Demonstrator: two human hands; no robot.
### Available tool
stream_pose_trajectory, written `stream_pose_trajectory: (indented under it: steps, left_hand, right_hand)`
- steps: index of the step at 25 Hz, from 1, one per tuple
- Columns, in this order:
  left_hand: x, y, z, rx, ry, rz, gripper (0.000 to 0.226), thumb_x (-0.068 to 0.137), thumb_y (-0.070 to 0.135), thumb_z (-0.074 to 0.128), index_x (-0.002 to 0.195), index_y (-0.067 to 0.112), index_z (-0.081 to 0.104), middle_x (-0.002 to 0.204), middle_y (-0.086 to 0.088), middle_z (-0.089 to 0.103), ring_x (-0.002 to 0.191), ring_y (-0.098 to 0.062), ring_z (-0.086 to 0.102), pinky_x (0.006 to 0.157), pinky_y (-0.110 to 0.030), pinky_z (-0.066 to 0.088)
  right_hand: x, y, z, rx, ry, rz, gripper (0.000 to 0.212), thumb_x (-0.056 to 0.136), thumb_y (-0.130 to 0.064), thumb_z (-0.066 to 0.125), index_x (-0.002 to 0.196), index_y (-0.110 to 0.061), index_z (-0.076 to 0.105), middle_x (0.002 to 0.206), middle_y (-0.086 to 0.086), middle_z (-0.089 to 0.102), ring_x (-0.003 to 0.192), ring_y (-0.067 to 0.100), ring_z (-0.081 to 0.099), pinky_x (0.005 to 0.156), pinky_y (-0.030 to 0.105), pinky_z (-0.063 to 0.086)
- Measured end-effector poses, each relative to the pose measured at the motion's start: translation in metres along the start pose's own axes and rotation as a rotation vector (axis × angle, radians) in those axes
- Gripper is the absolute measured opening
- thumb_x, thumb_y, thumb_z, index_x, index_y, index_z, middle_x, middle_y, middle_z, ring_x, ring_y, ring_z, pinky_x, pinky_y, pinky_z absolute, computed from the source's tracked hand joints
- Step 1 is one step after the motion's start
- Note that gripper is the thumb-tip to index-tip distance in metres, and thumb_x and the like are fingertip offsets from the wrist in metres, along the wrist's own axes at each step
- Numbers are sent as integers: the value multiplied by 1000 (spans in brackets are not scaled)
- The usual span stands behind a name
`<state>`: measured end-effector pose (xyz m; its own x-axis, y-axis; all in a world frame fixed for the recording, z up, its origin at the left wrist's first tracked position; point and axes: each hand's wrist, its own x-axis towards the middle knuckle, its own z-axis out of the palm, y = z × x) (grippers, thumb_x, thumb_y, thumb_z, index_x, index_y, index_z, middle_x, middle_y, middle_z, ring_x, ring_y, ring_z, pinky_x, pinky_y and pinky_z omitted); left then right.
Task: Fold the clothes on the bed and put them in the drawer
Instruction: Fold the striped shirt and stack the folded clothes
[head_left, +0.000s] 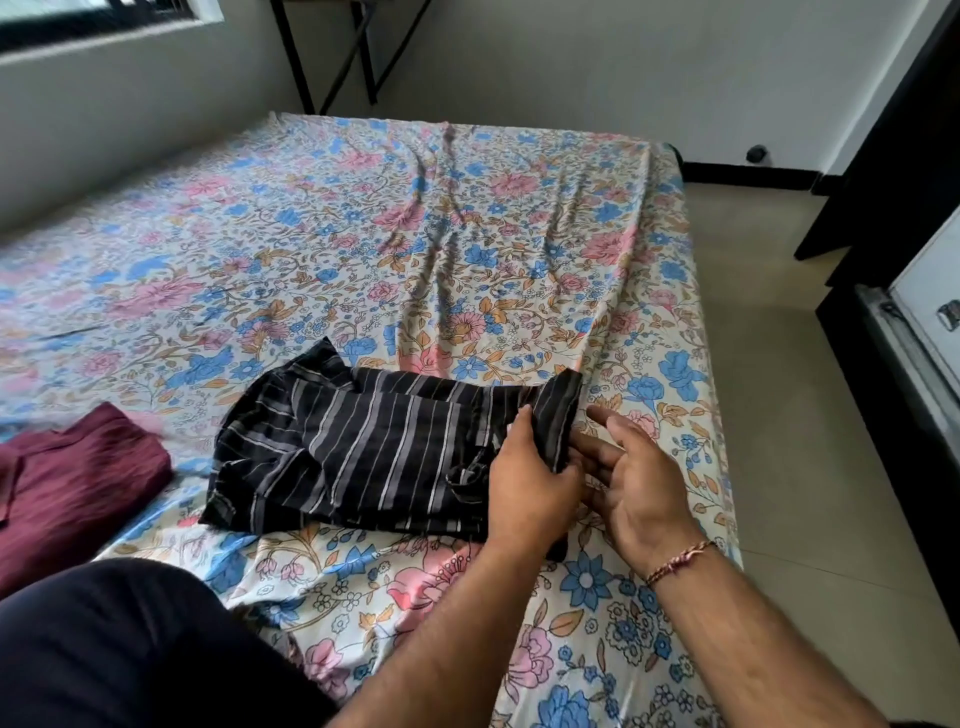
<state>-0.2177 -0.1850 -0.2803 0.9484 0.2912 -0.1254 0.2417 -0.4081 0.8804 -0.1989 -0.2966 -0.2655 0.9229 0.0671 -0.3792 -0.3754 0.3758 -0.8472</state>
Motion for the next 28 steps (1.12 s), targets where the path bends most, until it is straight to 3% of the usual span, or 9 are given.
stream_pose_trajectory:
  steps: [3, 7, 9, 12, 15, 20, 22, 25, 28]
  left_hand:
    - [2, 13, -16, -276, -3, -106, 34, 94, 15, 66, 122, 34, 67, 98, 7, 76, 93, -14, 72, 88, -38, 61]
    - [-12, 53, 11, -987, -219, -408, 18, 102, 11, 60, 115, 17, 71, 90, -10, 77, 78, -24, 73, 72, -37, 61]
    - [-16, 66, 27, -1092, -273, -505, 17, 103, 12, 59, 115, 13, 70, 86, -10, 76, 70, -23, 73, 66, -34, 60]
    - [-5, 54, 21, -1064, -235, -575, 17, 102, 15, 58, 113, 14, 71, 90, -14, 78, 74, -28, 72, 73, -39, 58]
    - [18, 15, -17, -817, -72, -505, 17, 97, 11, 62, 111, 16, 72, 103, -16, 78, 90, -34, 76, 84, -51, 62]
    - [4, 14, -59, 6, 306, 110, 45, 92, 19, 70, 135, 27, 57, 126, 9, 58, 117, -9, 57, 105, -30, 49]
    - [-10, 28, -43, 163, 85, 253, 43, 91, 36, 68, 132, 26, 60, 121, 9, 64, 110, -10, 61, 96, -33, 55]
    - [-12, 31, -18, 450, -82, 186, 55, 82, 64, 58, 119, 24, 57, 112, 3, 68, 109, -26, 59, 90, -48, 56]
    - [-9, 33, -13, 682, -128, 190, 61, 87, 50, 67, 133, 16, 46, 125, -7, 61, 119, -32, 52, 90, -51, 55]
  right_hand:
    - [4, -6, -2, -79, 13, -63, 34, 109, -33, 40, 123, -17, 67, 111, 12, 77, 103, 27, 71, 88, 43, 52]
    - [14, -23, -22, -51, 193, -275, 25, 104, -21, 50, 102, -19, 76, 92, 3, 76, 92, 20, 71, 81, 34, 55]
    - [15, -32, -37, -151, 275, -430, 23, 100, -11, 55, 97, -20, 75, 90, 1, 73, 85, 15, 69, 77, 28, 55]
    - [16, -24, -54, -499, 285, -452, 21, 93, -17, 64, 110, -25, 72, 109, -2, 73, 102, 17, 70, 96, 42, 57]
    - [10, -5, -45, -837, 245, -244, 65, 88, -30, 78, 143, -35, 44, 126, -10, 60, 110, 15, 63, 96, 43, 56]
    - [16, 1, -20, -497, 208, -61, 81, 78, -29, 86, 143, -34, 40, 131, 0, 62, 114, 21, 65, 97, 48, 57]
    - [21, -1, -15, -386, 230, 0, 63, 83, -31, 78, 138, -32, 47, 124, 5, 68, 104, 24, 71, 88, 48, 61]
    - [14, -5, -11, -189, 184, 95, 36, 94, -29, 61, 128, -17, 65, 104, 8, 76, 80, 23, 70, 68, 38, 56]
    - [1, -7, -8, -112, 72, 84, 38, 94, -37, 57, 120, -14, 72, 100, 12, 76, 82, 25, 63, 72, 40, 47]
